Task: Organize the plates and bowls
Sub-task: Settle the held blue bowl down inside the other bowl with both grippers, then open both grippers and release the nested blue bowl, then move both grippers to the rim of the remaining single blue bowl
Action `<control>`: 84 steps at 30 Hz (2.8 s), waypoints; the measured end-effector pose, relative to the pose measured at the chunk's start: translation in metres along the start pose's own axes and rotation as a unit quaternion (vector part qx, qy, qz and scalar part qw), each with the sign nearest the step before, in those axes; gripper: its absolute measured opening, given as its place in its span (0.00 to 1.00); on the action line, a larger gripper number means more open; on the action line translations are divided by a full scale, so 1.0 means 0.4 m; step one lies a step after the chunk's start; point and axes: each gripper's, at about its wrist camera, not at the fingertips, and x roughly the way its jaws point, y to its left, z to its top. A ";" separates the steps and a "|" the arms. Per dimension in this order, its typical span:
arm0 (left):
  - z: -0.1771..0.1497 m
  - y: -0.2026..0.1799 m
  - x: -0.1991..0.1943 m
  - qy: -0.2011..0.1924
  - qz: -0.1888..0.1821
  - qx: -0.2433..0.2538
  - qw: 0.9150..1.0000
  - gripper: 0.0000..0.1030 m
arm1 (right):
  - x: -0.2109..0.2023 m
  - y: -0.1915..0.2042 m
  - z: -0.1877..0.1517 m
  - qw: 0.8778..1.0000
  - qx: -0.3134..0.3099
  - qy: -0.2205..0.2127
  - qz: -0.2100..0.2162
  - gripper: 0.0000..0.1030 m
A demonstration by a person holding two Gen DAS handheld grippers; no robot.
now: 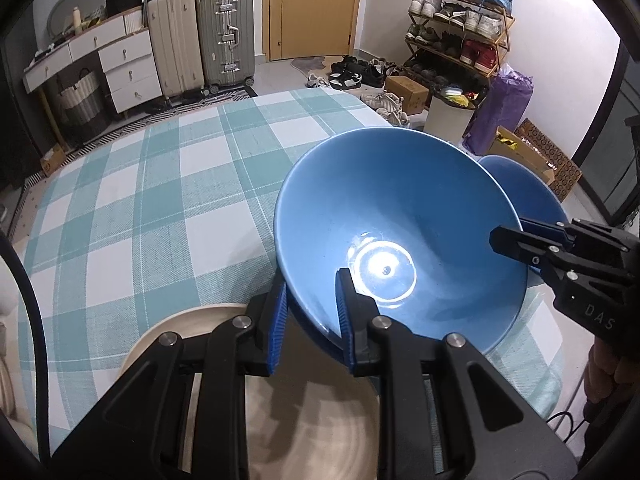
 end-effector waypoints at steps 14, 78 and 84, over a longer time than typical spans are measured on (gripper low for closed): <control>-0.006 -0.020 -0.008 -0.005 0.010 0.017 1.000 0.20 | 0.012 0.015 -0.018 1.000 -0.017 0.001 -0.022 0.20; -0.015 -0.245 -0.087 0.018 -0.110 -0.004 0.994 0.99 | -0.294 -0.222 -0.079 0.983 0.114 -0.112 -0.089 0.99; -0.006 -0.280 -0.087 0.022 -0.131 -0.006 0.991 0.96 | -0.310 -0.259 -0.101 0.981 0.126 -0.114 -0.095 0.99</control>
